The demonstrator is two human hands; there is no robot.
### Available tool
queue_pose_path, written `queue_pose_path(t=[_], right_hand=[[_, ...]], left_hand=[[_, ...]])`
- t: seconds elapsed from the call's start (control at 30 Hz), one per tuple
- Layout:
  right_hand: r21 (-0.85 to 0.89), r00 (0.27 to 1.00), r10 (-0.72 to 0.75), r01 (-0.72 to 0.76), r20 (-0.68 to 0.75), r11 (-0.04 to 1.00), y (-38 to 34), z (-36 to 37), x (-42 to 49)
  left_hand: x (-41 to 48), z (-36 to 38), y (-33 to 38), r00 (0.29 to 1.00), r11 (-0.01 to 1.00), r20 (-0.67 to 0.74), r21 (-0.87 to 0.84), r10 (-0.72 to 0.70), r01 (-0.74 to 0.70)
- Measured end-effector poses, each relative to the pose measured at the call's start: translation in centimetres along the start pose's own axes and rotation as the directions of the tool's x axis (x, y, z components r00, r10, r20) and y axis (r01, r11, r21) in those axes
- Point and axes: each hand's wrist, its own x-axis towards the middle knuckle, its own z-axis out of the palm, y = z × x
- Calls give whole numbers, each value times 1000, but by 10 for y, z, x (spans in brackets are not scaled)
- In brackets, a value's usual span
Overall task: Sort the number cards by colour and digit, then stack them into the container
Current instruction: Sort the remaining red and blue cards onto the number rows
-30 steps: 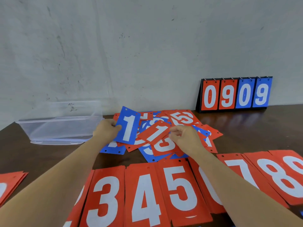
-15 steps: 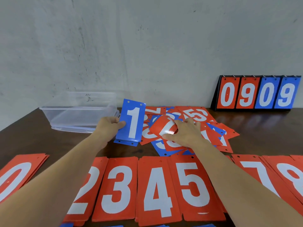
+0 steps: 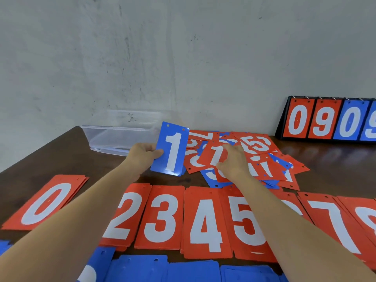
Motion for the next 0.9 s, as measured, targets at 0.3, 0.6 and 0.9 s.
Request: queue_pose_path(t=[0.3,0.6,0.9], right_hand=[[-126,991,3,13,131,992,-1,-2,11],[-376,991,-29,75,129,924,-4,2,15],[68,998,-42,44,-38,997,-16,13,4]], left_hand=[[-19,-19,2,998,998,-59,50,30,-27],[-26,-36,-13,998,1000,-61,15,-27,28],[-52,-67,-10,989,998,-137,28,-47,52]])
